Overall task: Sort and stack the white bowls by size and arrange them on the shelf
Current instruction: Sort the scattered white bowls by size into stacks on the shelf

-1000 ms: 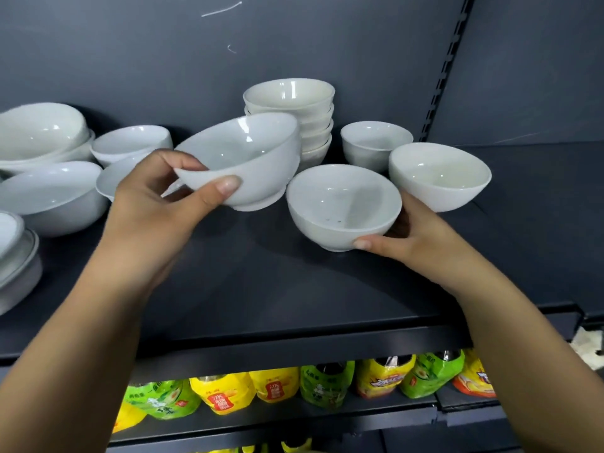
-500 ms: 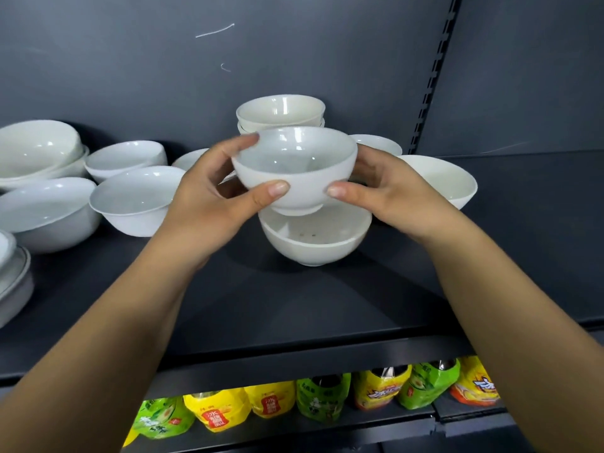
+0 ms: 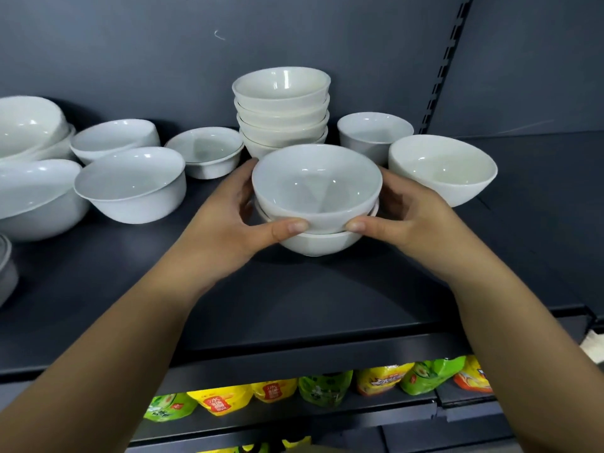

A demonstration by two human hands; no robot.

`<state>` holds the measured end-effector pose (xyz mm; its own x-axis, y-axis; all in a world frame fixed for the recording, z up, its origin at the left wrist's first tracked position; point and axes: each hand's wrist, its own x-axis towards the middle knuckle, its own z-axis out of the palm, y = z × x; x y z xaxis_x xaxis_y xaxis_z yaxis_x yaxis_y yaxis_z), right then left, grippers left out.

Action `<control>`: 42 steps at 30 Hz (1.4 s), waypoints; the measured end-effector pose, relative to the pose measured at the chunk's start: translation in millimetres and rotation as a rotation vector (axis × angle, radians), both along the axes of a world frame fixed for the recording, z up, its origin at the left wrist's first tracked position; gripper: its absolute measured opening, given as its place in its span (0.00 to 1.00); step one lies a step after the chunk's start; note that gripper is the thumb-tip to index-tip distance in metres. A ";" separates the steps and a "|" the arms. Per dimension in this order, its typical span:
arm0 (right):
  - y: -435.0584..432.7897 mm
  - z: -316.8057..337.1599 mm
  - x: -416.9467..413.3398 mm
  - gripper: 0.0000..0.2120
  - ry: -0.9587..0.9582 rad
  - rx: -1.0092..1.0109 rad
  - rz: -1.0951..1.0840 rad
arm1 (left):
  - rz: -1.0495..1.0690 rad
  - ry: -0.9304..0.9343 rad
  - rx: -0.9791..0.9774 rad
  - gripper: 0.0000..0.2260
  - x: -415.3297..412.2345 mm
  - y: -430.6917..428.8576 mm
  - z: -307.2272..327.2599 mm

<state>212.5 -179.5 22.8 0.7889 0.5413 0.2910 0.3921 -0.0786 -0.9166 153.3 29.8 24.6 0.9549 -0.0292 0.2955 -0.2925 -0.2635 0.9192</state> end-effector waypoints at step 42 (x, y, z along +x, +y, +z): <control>-62.7 7.4 36.3 0.53 0.084 -0.317 -0.670 | 0.233 -0.108 0.064 0.35 3.1 4.2 -12.3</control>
<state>248.9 -242.2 30.1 0.9920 -0.0154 0.1251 0.0968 -0.5419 -0.8349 156.4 34.1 12.3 0.9010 0.1658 0.4008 -0.3127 -0.3918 0.8652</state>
